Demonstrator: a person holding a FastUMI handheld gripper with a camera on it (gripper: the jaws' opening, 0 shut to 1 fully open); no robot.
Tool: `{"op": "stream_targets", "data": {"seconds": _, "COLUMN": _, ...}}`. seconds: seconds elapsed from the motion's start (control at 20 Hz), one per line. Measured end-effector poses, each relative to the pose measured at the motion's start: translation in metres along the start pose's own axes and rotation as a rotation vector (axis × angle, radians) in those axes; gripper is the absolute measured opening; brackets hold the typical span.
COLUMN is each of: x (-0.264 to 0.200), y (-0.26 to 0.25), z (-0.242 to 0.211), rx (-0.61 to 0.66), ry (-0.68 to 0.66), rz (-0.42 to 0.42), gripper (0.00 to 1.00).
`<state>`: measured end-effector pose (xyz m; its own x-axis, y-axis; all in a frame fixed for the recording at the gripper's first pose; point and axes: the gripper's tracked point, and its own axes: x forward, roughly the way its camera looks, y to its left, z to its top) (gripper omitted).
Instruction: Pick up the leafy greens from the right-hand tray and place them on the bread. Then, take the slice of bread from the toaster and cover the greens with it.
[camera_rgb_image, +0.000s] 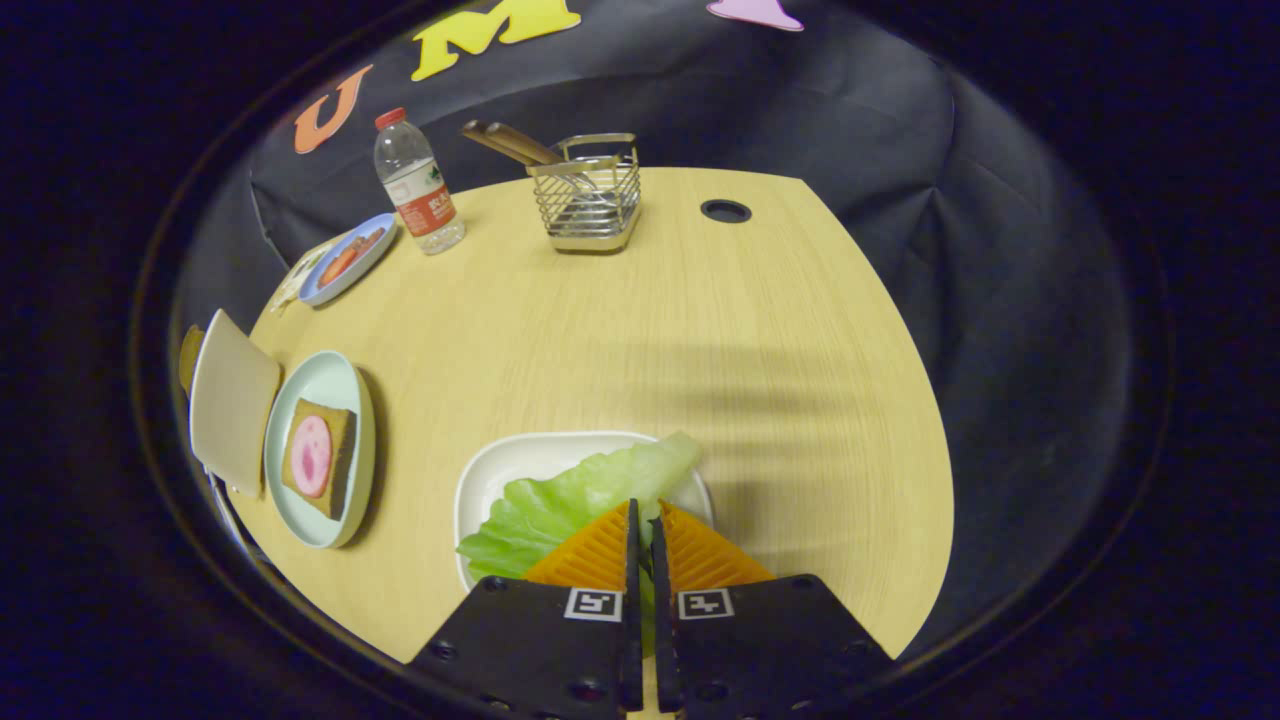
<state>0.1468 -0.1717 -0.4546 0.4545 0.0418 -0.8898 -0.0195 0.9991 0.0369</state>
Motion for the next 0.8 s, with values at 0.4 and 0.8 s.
{"op": "stream_targets", "data": {"seconds": 0.4, "x": -0.053, "y": 0.034, "z": 0.011, "rx": 0.035, "ry": -0.121, "rz": -0.079, "gripper": 0.00}}
{"op": "stream_targets", "data": {"seconds": 0.8, "x": -0.101, "y": 0.128, "z": 0.026, "rx": -0.013, "ry": -0.177, "rz": -0.083, "gripper": 0.00}}
